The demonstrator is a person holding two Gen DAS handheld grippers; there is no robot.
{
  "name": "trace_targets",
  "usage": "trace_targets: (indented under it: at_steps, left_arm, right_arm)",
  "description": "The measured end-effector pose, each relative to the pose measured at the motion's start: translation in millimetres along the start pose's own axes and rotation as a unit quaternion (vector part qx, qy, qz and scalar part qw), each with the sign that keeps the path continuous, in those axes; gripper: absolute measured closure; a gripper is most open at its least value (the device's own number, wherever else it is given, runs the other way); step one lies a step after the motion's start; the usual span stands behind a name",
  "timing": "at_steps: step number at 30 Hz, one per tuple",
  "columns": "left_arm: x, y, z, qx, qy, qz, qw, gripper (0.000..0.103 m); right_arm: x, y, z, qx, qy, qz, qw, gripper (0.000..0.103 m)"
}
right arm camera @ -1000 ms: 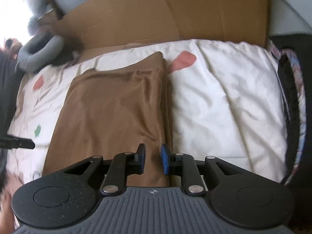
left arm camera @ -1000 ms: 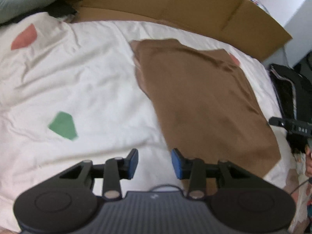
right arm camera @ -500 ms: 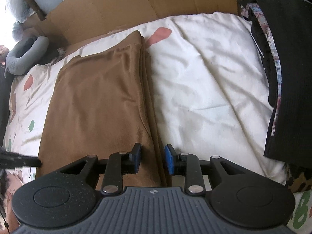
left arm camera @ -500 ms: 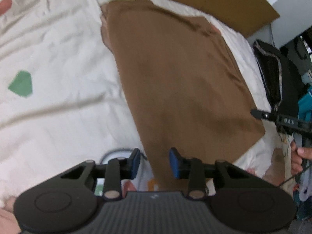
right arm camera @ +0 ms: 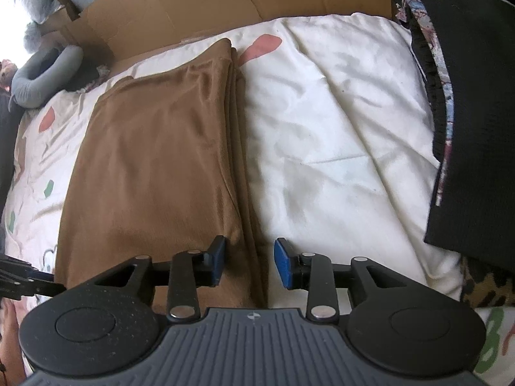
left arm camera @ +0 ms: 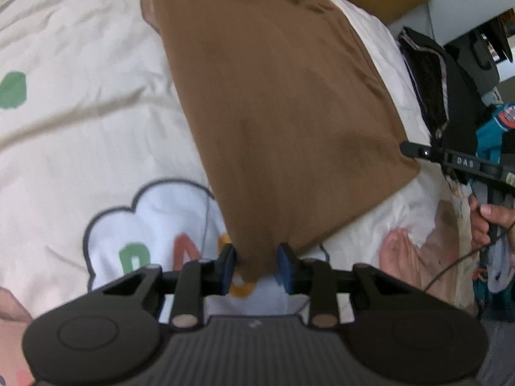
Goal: Fold clothes
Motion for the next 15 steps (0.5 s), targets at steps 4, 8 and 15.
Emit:
trace_targets:
  at_steps: [4, 8, 15]
  left_arm:
    - [-7.2, 5.8, -5.9, -0.008, -0.013, -0.002, 0.9999, 0.073]
    - [-17.8, 19.8, -16.4, -0.023, -0.018, 0.018, 0.9994, 0.071]
    - [-4.8, 19.5, -26.5, -0.061, -0.024, 0.020, 0.9976, 0.068]
  right_arm:
    - [-5.3, -0.8, 2.8, -0.008, -0.001, -0.004, 1.000, 0.064]
    - [-10.8, 0.1, 1.7, -0.005, 0.010, -0.005, 1.000, 0.065]
    - [-6.0, 0.3, 2.1, 0.015, 0.021, -0.007, 1.000, 0.064]
Point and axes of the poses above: each gripper's, at about its wrist camera, not at the fingertips, and x roughly the way its jaws point, z to its right, y to its top, the point moved 2 cm from there along x, roughly the way its jaws point, and after that the axes turned 12 degrees about z, right-handed, at the moved point
